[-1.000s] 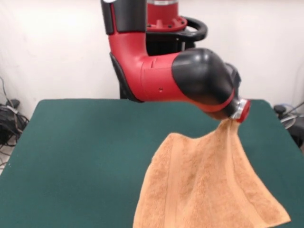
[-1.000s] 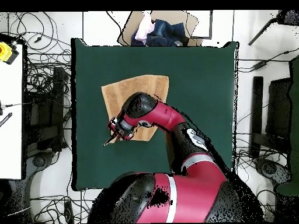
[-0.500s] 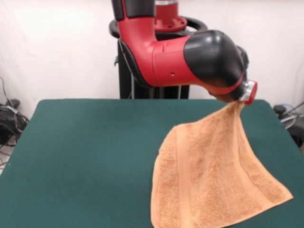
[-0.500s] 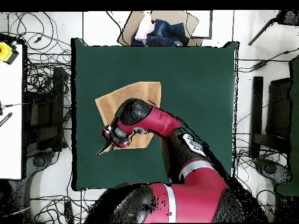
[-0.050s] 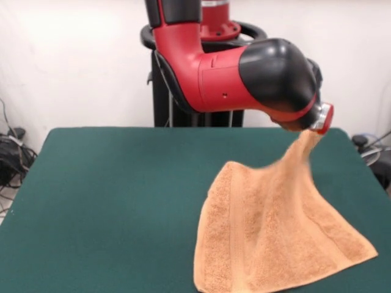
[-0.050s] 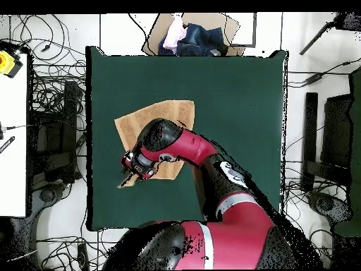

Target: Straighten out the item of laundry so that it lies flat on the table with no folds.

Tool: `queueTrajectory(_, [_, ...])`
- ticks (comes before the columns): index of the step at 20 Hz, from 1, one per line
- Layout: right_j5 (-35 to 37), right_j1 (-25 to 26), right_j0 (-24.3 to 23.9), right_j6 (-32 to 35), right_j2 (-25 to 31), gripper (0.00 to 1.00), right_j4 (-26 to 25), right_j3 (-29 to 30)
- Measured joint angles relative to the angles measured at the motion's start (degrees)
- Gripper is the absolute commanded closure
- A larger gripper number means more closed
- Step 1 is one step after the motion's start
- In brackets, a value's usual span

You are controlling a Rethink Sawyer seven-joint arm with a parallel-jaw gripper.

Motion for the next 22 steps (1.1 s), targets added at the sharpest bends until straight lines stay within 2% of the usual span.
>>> queueTrajectory(13, [-0.47,1.99,0.17,0.00,-0.02,0.00,-0.13,-0.15])
queueTrajectory(18, [-9.52,-1.24,3.74,0.00,-2.78,0.00,-5.05,-0.98])
queueTrajectory(22, [-17.41,-6.26,8.49,0.01,-6.11,0.00,-7.84,-2.92])
